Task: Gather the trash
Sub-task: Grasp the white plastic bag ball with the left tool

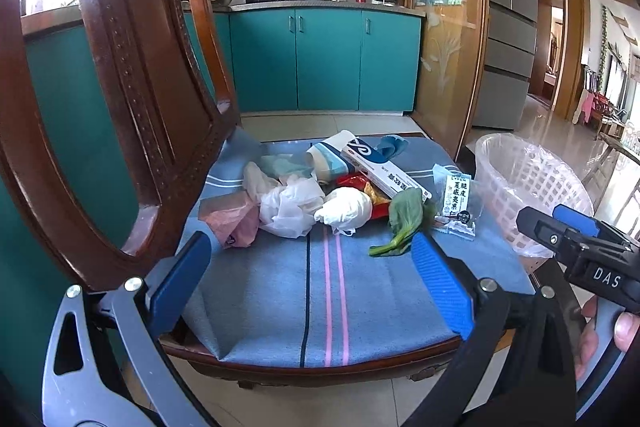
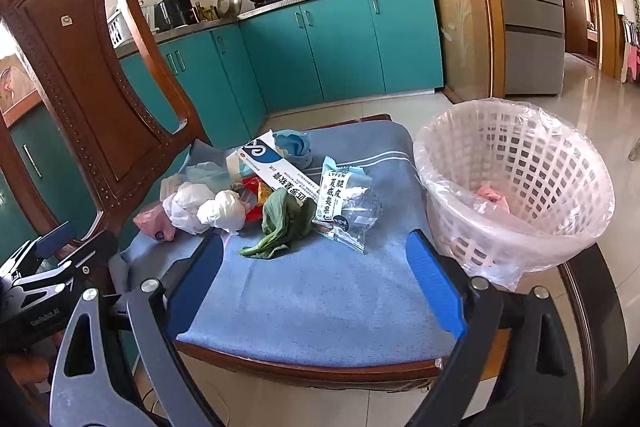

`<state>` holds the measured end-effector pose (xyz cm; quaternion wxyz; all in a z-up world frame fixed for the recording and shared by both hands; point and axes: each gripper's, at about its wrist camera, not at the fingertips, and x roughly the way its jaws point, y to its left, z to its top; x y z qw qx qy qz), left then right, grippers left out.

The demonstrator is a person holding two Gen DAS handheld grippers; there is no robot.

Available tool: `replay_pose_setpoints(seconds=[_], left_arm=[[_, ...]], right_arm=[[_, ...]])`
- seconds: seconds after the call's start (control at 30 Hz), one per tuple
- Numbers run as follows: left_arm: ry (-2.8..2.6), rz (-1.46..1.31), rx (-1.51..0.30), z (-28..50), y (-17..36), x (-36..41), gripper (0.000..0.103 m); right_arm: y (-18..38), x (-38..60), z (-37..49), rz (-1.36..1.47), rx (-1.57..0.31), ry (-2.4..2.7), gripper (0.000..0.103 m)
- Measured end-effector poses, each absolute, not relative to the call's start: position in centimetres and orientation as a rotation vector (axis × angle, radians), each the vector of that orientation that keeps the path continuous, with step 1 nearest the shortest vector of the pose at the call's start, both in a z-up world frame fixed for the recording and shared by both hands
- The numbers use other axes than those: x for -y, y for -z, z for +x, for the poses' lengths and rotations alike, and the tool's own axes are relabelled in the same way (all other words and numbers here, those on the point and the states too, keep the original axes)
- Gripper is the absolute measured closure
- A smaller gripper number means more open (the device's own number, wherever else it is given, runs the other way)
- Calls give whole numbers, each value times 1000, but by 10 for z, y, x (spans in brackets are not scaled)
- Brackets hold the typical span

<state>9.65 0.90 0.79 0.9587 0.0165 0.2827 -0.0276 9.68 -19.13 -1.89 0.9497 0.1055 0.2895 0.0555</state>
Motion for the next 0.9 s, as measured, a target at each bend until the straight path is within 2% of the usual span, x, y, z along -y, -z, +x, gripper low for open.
replay_pose_setpoints(seconds=[0.43,0.53,0.6,0.63,0.7,0.73,0.77,0.8,0.9], left_arm=[[101,124,-621,163,29,35,4],[100,100,-660,187,39,40,10],[89,81,-686,199,46,38,17],[83,63,-709,207,51,36,23],[88,25,-734,216,57,31,39],[92,10,-740,219,59,29,44],[106,1,-747,222,61,28,56],[120,-2,-751,222,61,28,63],[145,-32,-734,214,52,21,67]], right_arm=[[18,192,101,241,-598,-132,13],[22,193,103,244,-617,-137,13],[23,193,103,248,-624,-141,13],[23,192,103,245,-624,-143,13],[24,191,104,242,-627,-148,13],[25,190,104,240,-632,-150,13],[27,189,106,238,-638,-152,13],[28,187,107,238,-645,-156,13],[37,183,114,248,-685,-164,13]])
